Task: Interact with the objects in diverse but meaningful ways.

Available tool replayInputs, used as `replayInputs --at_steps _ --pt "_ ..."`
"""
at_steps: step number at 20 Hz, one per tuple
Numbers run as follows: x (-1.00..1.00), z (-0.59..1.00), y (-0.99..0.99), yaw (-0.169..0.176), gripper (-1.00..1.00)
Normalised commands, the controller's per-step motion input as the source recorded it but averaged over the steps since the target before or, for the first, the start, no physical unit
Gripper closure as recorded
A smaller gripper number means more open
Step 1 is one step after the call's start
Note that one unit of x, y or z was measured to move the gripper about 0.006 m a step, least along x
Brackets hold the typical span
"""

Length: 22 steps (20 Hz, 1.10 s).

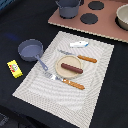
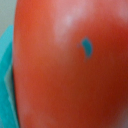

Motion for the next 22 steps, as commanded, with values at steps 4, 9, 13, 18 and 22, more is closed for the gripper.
replayInputs --at_steps 4,9,13,18,22 --pt "-0.02 -0.17 0.15 0.0 1.0" --pt "-0.02 -0.21 0.16 0.0 1.0" --pt "0.01 -0.01 0.4 0.0 1.0" --pt "0.01 0.09 0.47 0.0 -1.0" --pt "0.06 0.39 0.49 0.0 -1.0"
